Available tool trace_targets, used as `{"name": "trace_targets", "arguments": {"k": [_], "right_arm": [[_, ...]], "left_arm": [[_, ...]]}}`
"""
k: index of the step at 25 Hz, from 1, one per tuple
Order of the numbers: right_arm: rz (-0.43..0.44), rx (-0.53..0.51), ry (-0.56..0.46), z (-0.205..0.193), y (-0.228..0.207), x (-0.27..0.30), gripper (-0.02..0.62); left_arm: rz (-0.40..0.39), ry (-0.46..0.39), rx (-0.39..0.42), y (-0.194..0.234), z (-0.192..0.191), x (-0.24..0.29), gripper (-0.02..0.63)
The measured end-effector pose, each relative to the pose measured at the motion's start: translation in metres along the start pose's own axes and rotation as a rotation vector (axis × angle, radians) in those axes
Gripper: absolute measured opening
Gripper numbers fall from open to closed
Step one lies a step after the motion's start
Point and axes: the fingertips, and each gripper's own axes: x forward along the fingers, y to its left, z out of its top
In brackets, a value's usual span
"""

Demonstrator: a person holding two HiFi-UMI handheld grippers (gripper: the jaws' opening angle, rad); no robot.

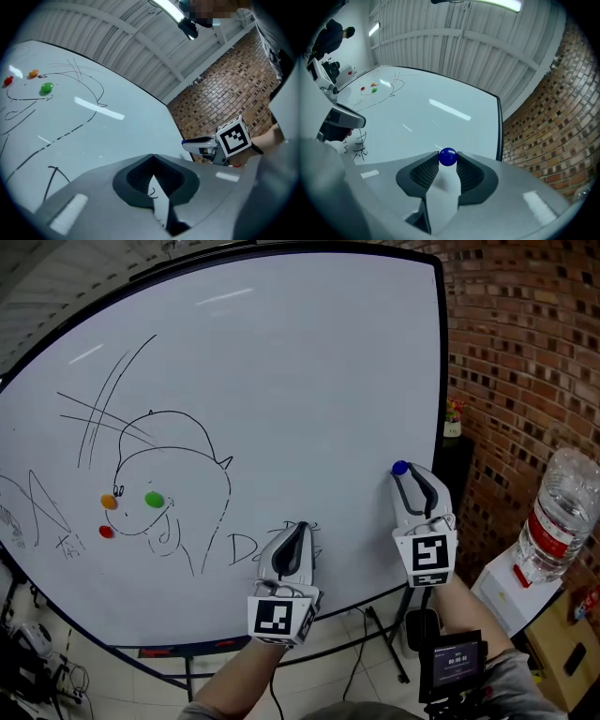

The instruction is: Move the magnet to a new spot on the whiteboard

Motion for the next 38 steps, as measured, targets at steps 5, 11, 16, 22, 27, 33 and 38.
{"name": "trace_targets", "arguments": {"k": [5,11,16,22,27,33,38], "right_arm": [[-0.016,0.017,-0.036,-0.005,-0.041,0.018,0.126],[-0.018,0.035,-0.078,0.0,-0.074,0.04,0.126],[0.019,0.044,-0.116,0.006,-0.082,0.049,0.126],[0.034,0.084,-0.151,0.01,-0.09,0.052,0.126],[0.045,0.183,-0.165,0.009,-0.11,0.059,0.127],[0.069,0.237,-0.18,0.009,-0.112,0.06,0.129],[0.081,0.254,-0.183,0.009,-0.113,0.06,0.135]], "left_arm": [[0.009,-0.008,0.014,-0.016,-0.001,0.017,0.002],[0.008,-0.02,0.042,-0.028,0.001,0.029,0.002],[0.019,-0.023,0.053,-0.028,0.001,0.031,0.002],[0.03,-0.018,0.052,-0.028,-0.003,0.032,0.002],[0.033,-0.015,0.048,-0.027,-0.006,0.033,0.0],[0.03,-0.019,0.052,-0.028,-0.006,0.035,0.002],[0.029,-0.02,0.052,-0.028,-0.006,0.035,0.002]]}}
